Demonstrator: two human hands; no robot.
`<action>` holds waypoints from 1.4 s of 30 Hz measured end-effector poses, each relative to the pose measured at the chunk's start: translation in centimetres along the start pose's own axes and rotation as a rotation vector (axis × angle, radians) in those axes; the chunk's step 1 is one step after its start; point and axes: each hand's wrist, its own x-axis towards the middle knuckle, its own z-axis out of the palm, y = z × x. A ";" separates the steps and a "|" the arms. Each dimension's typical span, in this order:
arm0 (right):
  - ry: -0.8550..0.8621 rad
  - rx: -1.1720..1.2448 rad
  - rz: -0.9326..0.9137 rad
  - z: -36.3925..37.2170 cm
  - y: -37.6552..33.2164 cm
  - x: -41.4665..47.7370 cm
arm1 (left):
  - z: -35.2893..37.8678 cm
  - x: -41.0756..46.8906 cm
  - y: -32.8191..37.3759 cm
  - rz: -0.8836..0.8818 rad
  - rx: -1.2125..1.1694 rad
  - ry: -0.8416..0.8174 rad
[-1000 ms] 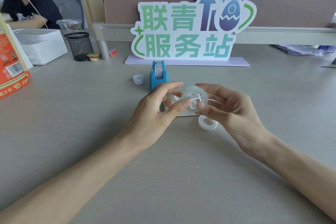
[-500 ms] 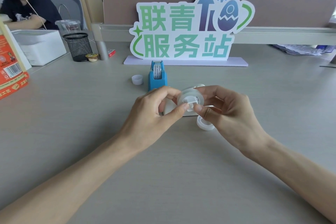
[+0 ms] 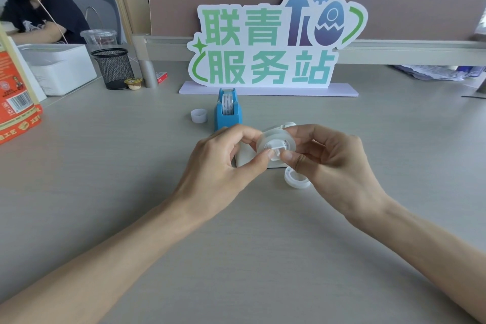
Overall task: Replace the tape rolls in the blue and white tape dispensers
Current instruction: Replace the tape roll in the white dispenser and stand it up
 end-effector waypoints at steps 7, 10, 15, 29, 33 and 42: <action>0.012 0.002 0.003 0.1 0.2 0.0 | 0.0 0.0 0.0 -0.003 0.011 0.003; 0.025 -0.012 0.003 0.1 0.3 0.0 | 0.0 -0.1 -0.2 -0.003 0.029 0.003; 0.038 -0.024 0.001 0.2 0.3 0.1 | 0.0 -0.1 -0.4 -0.009 0.039 0.020; -0.014 0.032 0.051 -0.3 0.1 0.1 | -0.5 0.3 -0.8 0.274 0.317 0.112; -0.034 0.189 0.160 -0.8 -0.3 0.5 | -1.4 0.5 -1.2 0.654 0.604 0.194; -0.113 0.194 0.299 -0.5 -0.4 0.4 | -1.4 0.6 -1.4 0.589 0.538 0.121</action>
